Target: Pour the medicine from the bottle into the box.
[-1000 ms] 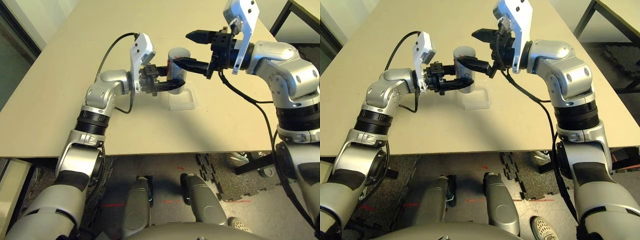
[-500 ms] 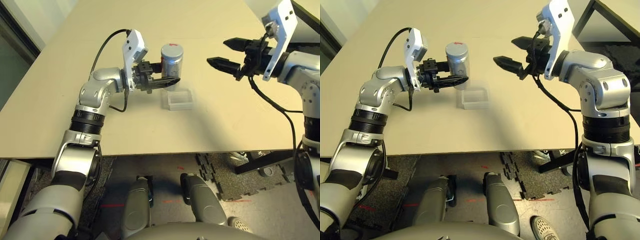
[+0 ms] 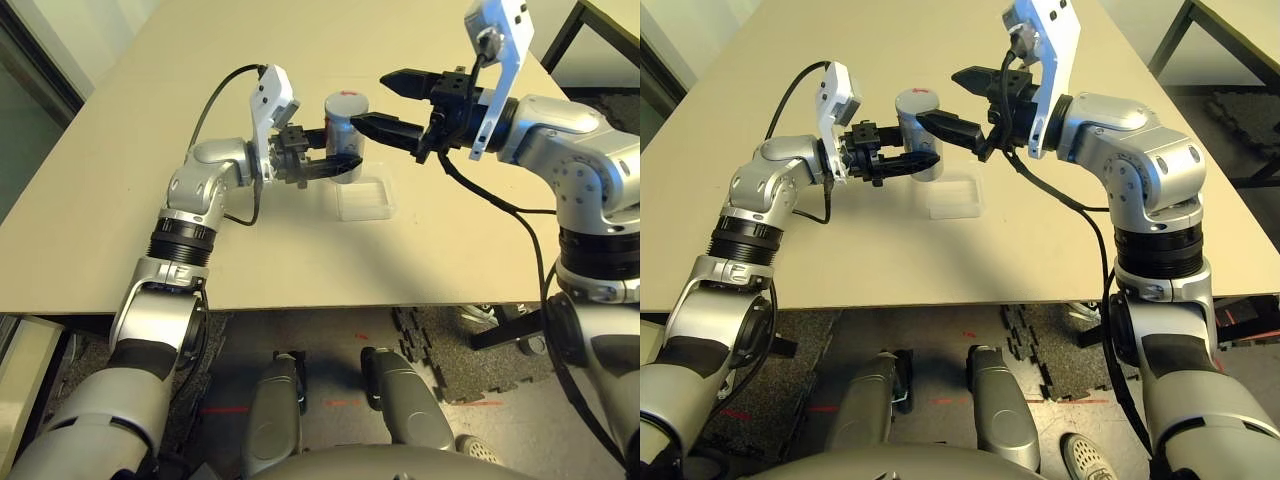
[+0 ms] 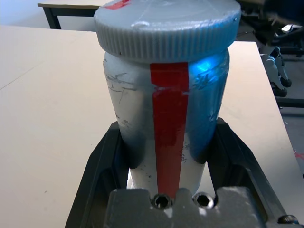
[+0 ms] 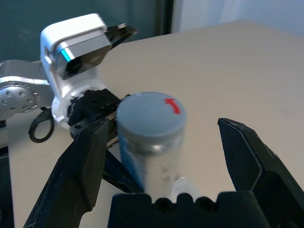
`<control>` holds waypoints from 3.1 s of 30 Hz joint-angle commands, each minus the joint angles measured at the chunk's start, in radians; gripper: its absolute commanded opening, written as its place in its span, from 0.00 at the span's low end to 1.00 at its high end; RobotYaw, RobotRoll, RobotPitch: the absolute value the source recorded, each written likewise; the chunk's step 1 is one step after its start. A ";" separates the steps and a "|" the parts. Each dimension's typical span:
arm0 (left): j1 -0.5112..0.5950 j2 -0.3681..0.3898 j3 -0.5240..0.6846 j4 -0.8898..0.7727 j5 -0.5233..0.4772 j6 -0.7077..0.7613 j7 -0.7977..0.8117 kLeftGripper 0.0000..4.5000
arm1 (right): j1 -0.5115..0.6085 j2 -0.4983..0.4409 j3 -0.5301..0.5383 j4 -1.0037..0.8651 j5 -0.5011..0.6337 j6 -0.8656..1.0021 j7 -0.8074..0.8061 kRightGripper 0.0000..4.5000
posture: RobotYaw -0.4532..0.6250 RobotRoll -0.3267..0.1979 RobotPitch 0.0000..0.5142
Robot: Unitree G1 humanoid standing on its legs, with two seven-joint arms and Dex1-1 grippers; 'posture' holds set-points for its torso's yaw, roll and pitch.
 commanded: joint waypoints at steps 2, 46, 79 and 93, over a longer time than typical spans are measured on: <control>-0.009 -0.008 -0.007 -0.008 0.012 -0.006 -0.005 0.55 | -0.026 0.014 0.026 0.030 -0.016 -0.028 0.014 1.00 | 0.26 0.62 0.30; -0.023 -0.010 -0.004 0.042 0.034 -0.033 -0.013 0.55 | 0.079 -0.080 -0.071 -0.082 0.085 0.046 -0.001 1.00 | 0.23 0.62 0.28; -0.018 -0.033 -0.025 0.037 0.045 -0.044 -0.030 0.55 | -0.076 0.007 0.068 0.085 -0.038 -0.018 0.063 0.57 | 0.25 0.62 0.29; -0.020 -0.036 -0.026 0.047 0.055 -0.058 -0.030 0.55 | -0.252 0.135 -0.168 0.274 -0.003 0.013 -0.198 0.57 | 0.25 0.62 0.28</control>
